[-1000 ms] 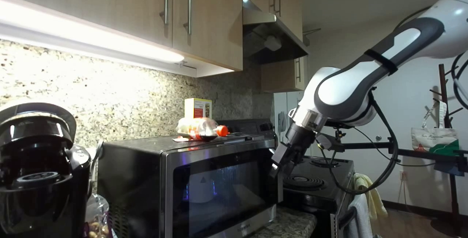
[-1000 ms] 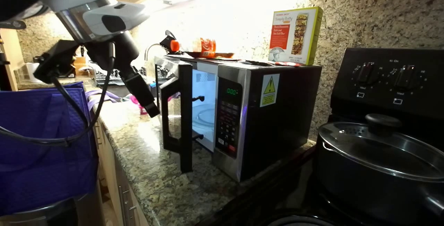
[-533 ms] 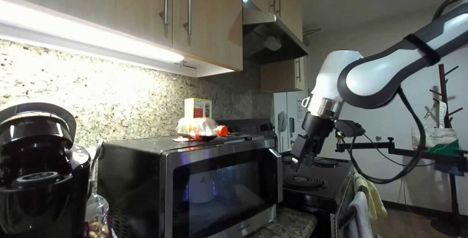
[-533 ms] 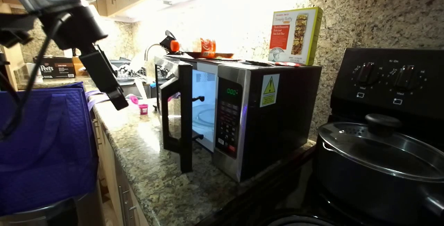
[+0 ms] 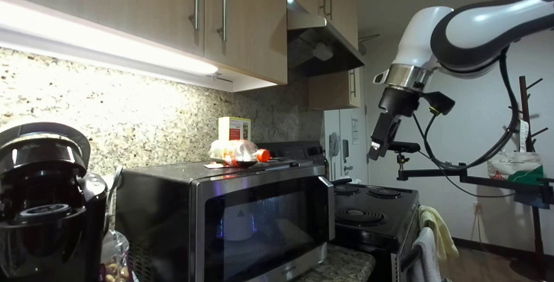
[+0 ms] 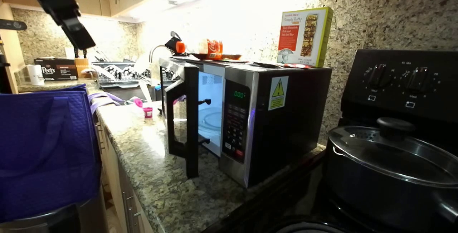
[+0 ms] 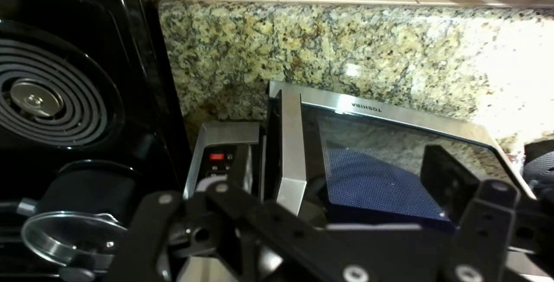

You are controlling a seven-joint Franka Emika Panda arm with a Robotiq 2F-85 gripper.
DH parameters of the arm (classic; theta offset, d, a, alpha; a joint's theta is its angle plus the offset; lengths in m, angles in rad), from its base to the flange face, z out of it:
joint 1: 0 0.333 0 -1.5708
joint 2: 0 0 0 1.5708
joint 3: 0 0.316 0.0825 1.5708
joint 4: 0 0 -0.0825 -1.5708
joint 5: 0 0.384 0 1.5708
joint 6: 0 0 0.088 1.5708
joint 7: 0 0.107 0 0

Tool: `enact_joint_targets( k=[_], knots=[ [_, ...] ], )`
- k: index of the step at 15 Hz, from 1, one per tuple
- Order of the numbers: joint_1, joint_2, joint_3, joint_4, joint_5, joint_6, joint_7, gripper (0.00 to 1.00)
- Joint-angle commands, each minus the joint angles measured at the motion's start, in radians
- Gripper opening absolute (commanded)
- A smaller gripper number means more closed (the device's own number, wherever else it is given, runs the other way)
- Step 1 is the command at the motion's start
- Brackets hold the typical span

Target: Open the microwave

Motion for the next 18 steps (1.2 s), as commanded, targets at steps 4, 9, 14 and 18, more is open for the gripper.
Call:
enact_joint_targets(
  k=[4, 9, 14, 18],
  knots=[
    [0.104, 0.104, -0.151, 0.172, 0.04, -0.14, -0.2, 1.0],
    [0.088, 0.206, -0.164, 0.319, 0.048, -0.392, -0.165, 1.0],
    [0.052, 0.318, -0.134, 0.453, 0.014, -0.578, -0.106, 1.0],
    [0.031, 0.322, -0.125, 0.45, 0.019, -0.584, -0.096, 1.0]
  ],
)
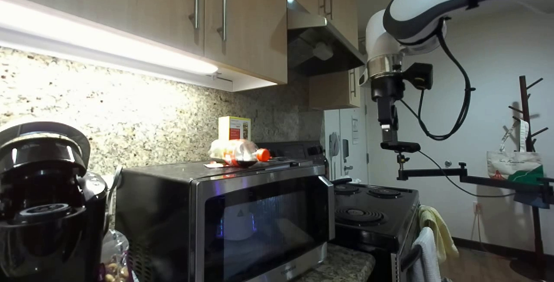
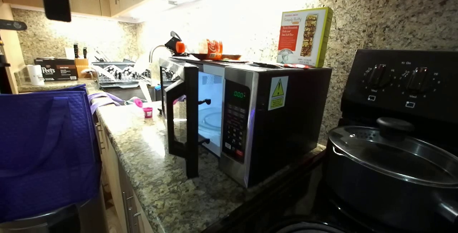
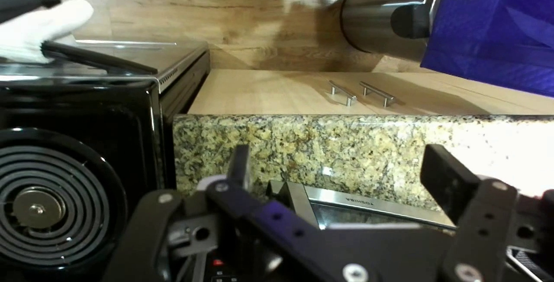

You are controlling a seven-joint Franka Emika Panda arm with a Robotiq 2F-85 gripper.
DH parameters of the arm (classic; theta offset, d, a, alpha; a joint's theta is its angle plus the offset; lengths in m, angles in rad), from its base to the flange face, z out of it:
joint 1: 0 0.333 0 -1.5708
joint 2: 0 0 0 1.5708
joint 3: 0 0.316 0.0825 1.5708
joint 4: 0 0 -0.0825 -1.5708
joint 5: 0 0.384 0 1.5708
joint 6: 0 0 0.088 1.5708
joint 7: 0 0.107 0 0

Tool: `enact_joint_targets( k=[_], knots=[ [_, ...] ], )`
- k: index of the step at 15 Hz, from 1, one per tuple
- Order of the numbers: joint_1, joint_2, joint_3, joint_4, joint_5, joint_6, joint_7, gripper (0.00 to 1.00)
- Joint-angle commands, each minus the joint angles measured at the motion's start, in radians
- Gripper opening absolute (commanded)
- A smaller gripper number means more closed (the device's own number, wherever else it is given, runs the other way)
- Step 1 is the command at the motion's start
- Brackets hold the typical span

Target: Open the microwave

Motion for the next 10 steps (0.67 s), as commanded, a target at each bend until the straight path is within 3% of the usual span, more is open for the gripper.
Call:
enact_joint_targets(
  k=[1, 10],
  knots=[
    [-0.03, 0.023, 0.022, 0.017, 0.007, -0.011, 0.002, 1.0],
    [-0.037, 0.052, 0.026, 0.036, 0.005, -0.017, 0.016, 1.0]
  ],
)
